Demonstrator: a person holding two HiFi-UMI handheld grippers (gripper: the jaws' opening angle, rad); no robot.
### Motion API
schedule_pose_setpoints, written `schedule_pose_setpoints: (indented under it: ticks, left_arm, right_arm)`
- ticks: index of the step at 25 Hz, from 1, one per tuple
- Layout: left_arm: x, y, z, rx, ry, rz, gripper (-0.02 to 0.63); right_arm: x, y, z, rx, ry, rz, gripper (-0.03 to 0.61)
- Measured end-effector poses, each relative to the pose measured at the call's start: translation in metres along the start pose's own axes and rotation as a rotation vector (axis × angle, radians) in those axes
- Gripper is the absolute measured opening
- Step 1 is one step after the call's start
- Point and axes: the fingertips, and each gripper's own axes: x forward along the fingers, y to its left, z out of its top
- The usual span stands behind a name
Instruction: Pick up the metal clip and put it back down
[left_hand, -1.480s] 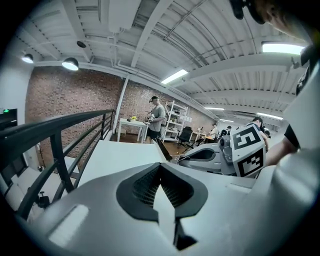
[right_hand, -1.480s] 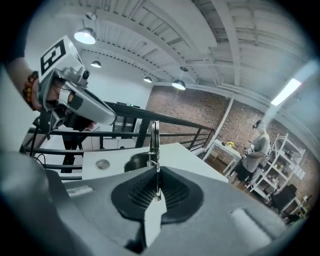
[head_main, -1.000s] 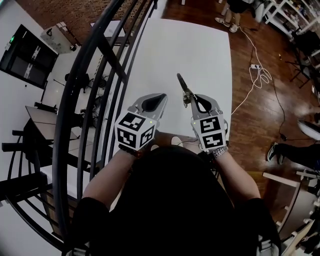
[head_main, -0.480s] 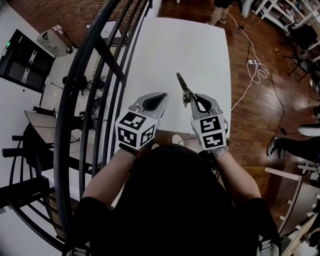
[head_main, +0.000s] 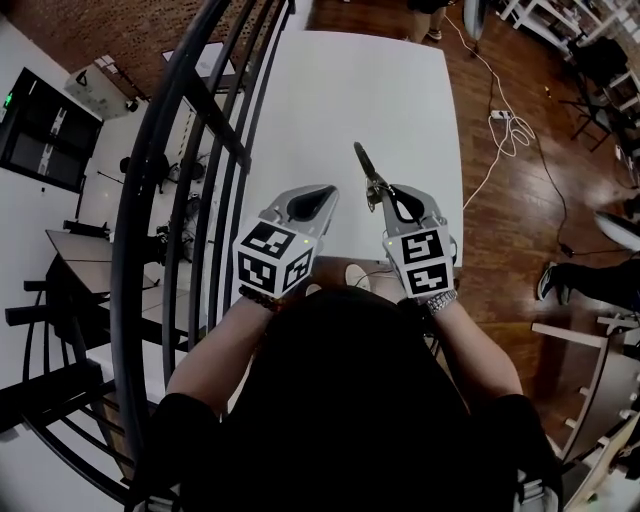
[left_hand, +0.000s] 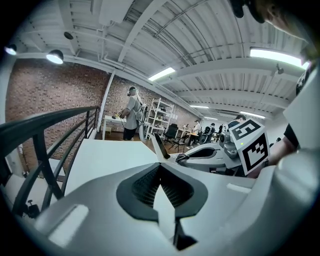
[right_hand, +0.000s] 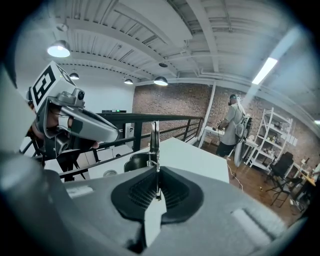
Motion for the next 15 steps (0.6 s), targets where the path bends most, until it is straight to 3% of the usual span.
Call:
schedule_pose_setpoints:
  ticks: [15]
  left_arm:
    - [0.014,-0.032,-0.027,0.025,0.066,-0.148,0.017]
  right_arm:
    - [-0.033,-0.008,-0.028,0.082,0.046,-0.126,-0.006]
